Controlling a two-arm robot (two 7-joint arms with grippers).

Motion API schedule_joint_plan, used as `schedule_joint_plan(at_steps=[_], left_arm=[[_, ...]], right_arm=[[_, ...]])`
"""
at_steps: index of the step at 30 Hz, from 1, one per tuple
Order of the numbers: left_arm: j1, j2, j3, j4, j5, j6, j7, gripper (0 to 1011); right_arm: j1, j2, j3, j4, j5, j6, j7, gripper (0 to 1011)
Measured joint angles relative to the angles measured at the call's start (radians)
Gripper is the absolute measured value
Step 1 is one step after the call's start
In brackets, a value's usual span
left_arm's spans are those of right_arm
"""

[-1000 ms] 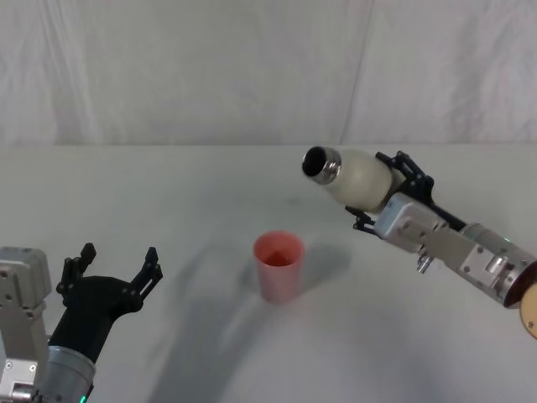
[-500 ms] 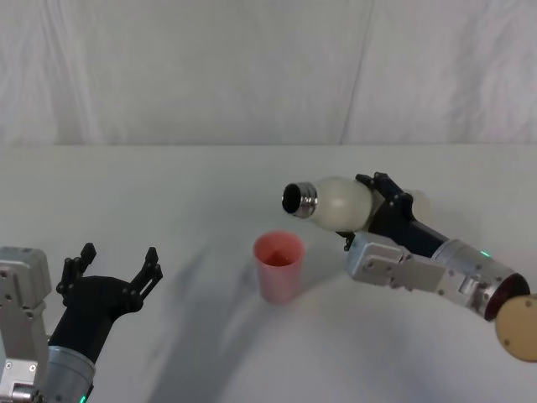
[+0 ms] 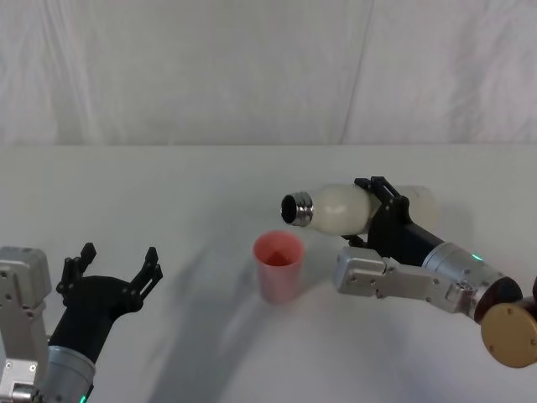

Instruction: Grasp the thermos with one hand and pour water into the cup lid.

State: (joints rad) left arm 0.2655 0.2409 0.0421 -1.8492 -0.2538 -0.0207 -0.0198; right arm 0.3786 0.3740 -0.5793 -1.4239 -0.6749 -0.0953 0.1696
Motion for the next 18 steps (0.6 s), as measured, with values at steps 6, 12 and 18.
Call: schedule_joint_plan(at_steps=[6, 12, 18], left_arm=[[0.0, 0.0, 0.0, 0.0, 0.0, 0.0, 0.0, 1001], [0.0, 0.0, 0.0, 0.0, 0.0, 0.0, 0.0, 1001], [0.0, 0.0, 0.0, 0.0, 0.0, 0.0, 0.0, 1001]], right_arm=[[0.0, 0.006, -0.012, -0.004, -0.043, 0.01, -0.016, 950], [0.002, 0.013, -0.025, -0.01, -0.077, 0.016, -0.023, 950], [0.006, 0.02, -0.034, -0.015, -0.106, 0.02, -0.03, 950]])
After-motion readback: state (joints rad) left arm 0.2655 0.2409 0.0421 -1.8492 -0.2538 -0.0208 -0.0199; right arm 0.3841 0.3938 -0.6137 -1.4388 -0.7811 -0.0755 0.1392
